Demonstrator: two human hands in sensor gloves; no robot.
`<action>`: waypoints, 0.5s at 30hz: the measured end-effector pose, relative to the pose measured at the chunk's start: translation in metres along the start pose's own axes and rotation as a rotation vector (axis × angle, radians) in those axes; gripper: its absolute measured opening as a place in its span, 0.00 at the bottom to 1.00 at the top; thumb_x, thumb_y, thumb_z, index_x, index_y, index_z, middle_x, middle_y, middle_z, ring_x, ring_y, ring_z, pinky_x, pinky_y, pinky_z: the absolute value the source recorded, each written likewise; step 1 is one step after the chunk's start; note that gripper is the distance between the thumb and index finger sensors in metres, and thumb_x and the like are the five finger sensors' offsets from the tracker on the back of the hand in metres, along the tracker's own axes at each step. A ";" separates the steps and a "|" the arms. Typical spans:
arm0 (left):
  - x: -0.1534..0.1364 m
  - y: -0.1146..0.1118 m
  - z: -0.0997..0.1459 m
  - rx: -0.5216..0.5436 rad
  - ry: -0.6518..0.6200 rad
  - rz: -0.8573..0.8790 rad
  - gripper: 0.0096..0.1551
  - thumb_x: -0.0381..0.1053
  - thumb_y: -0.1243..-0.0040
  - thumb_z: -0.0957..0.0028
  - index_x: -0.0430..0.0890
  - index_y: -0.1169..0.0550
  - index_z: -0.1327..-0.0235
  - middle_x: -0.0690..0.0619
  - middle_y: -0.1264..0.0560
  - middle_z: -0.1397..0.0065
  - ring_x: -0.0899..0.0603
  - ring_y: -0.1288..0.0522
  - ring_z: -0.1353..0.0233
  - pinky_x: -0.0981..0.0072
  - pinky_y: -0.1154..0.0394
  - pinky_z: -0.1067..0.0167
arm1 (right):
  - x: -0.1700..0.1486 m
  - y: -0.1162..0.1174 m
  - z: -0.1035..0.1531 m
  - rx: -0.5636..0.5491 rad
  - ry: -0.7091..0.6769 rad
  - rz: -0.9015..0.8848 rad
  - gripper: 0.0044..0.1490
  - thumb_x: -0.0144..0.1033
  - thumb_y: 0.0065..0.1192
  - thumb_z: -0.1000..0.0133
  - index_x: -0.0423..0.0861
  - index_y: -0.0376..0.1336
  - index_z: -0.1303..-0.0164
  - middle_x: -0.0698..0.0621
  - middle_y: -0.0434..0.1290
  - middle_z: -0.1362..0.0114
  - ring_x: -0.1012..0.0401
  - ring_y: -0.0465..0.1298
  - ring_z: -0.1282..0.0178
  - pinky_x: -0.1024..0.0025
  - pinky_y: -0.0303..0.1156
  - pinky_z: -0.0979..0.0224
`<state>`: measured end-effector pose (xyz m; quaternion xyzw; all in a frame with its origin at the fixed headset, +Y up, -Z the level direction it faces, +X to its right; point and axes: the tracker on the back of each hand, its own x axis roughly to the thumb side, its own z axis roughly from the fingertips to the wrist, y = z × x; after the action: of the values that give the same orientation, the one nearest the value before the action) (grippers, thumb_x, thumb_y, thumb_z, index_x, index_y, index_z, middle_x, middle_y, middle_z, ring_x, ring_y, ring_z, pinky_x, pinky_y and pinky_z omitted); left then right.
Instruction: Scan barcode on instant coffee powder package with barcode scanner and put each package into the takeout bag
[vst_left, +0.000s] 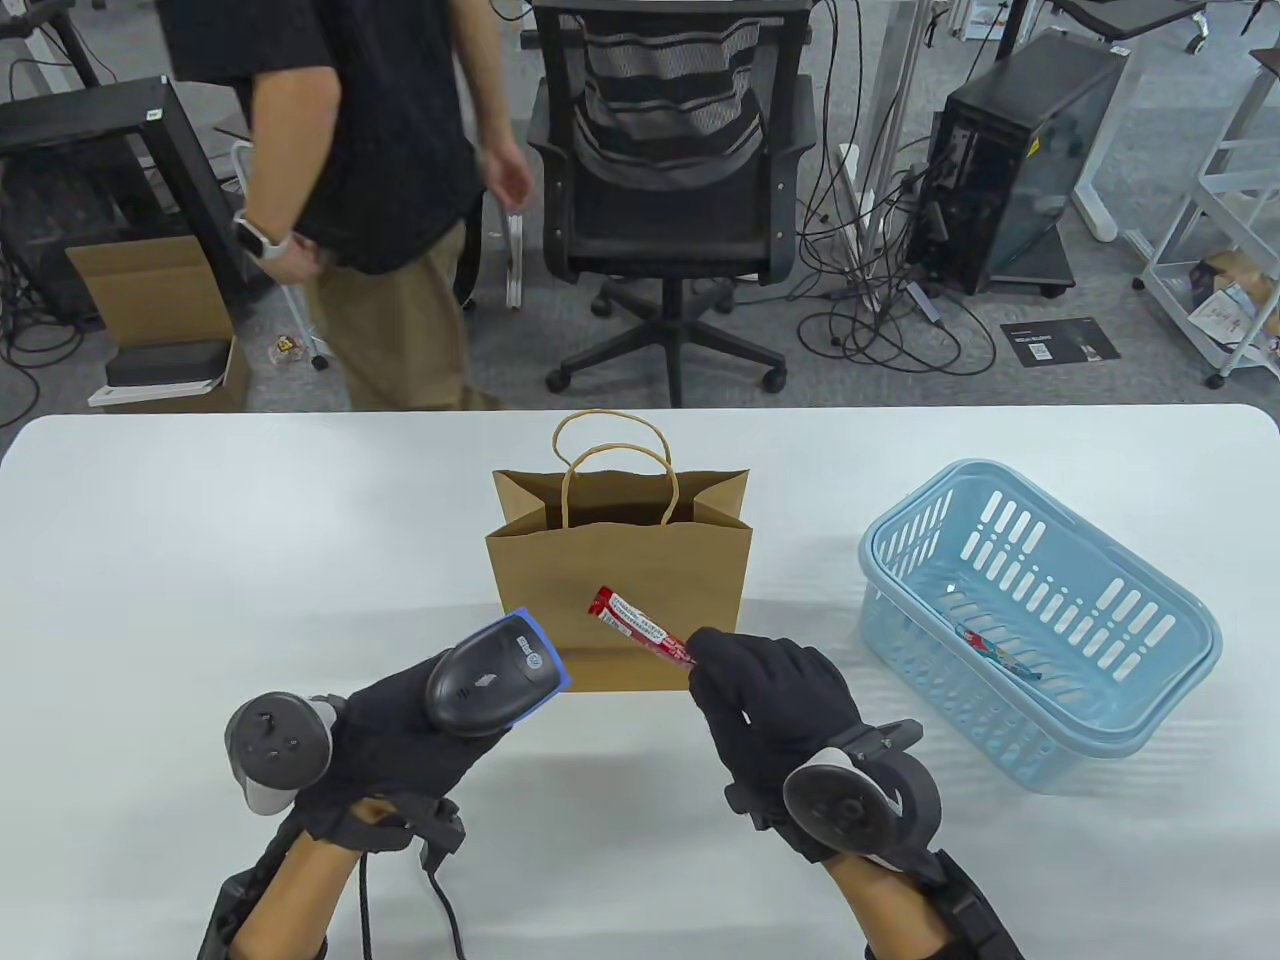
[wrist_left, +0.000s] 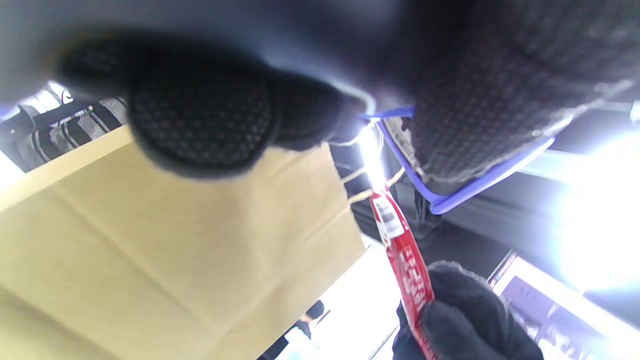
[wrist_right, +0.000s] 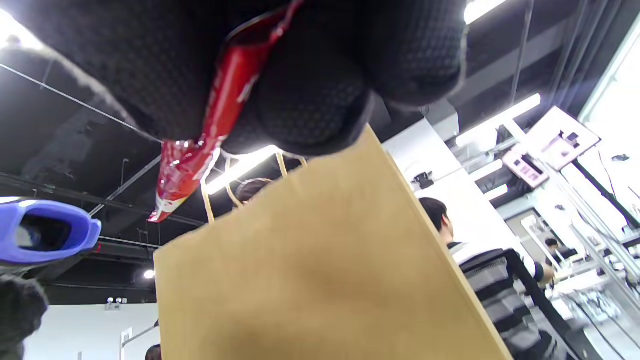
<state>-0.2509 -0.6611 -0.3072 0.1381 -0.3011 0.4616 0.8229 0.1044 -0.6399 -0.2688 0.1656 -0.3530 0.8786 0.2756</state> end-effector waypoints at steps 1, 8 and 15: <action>0.002 -0.004 0.000 -0.018 -0.005 -0.035 0.29 0.64 0.27 0.45 0.50 0.21 0.39 0.53 0.17 0.48 0.45 0.13 0.57 0.50 0.19 0.53 | -0.003 0.003 0.003 0.013 0.010 -0.014 0.29 0.50 0.75 0.49 0.63 0.70 0.36 0.58 0.84 0.43 0.63 0.85 0.55 0.64 0.79 0.43; 0.008 -0.019 0.001 -0.048 -0.039 -0.143 0.29 0.64 0.28 0.46 0.50 0.21 0.39 0.53 0.17 0.48 0.45 0.13 0.57 0.50 0.19 0.53 | -0.009 0.010 0.014 0.075 0.004 -0.029 0.29 0.49 0.74 0.49 0.64 0.69 0.36 0.58 0.84 0.43 0.63 0.85 0.54 0.63 0.79 0.42; 0.010 -0.026 0.002 -0.068 -0.050 -0.188 0.28 0.64 0.28 0.45 0.50 0.21 0.39 0.53 0.17 0.48 0.45 0.13 0.57 0.50 0.19 0.53 | -0.008 0.009 0.016 0.091 0.000 -0.021 0.29 0.50 0.74 0.49 0.64 0.70 0.36 0.58 0.84 0.43 0.63 0.85 0.54 0.63 0.79 0.42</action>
<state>-0.2256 -0.6689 -0.2980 0.1493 -0.3228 0.3683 0.8590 0.1065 -0.6597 -0.2662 0.1817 -0.3111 0.8908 0.2768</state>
